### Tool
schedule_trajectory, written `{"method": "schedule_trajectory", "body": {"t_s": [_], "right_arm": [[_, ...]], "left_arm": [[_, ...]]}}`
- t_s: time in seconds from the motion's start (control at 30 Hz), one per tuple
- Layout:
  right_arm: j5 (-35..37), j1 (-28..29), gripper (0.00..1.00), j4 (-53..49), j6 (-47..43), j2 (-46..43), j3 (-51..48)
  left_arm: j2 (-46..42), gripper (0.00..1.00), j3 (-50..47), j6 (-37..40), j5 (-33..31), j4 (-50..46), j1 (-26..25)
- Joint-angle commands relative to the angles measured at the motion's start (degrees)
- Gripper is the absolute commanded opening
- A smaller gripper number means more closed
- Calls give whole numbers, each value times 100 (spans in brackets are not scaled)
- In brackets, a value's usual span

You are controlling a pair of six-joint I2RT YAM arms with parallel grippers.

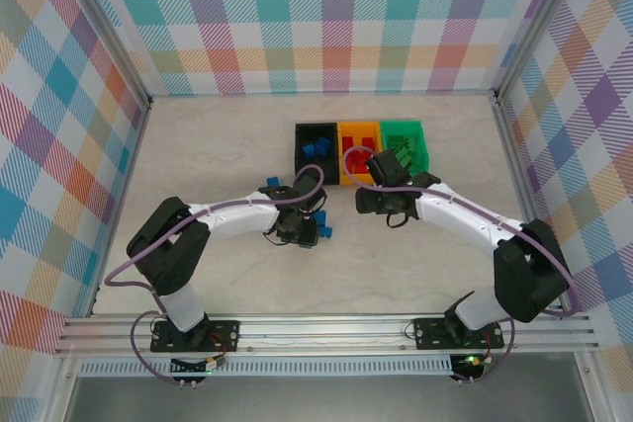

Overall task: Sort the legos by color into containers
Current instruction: Pick up the lego from the center of the table, then place the lego in the container.

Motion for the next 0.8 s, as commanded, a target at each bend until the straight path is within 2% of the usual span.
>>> {"method": "schedule_trajectory", "body": {"t_s": [0.0, 0.2, 0.4, 0.5, 0.63, 0.77], "right_arm": [[79, 6, 62, 187, 173, -166, -53], [45, 4, 62, 243, 226, -236, -116], [69, 6, 62, 226, 275, -492, -315], [76, 11, 62, 99, 333, -695, -433], [55, 6, 62, 2, 481, -1105, -717], [62, 6, 62, -157, 682, -1573, -1041]], "left_arm": [[-304, 29, 8, 26, -264, -426, -33], [-809, 29, 256, -19, -461, -563, -27], [-892, 29, 1066, 257, -1057, -887, 25], [-844, 28, 1445, 417, -1310, -726, 161], [-413, 28, 2202, 652, -1056, -567, 564], [413, 28, 3214, 830, -796, -686, 965]]}}
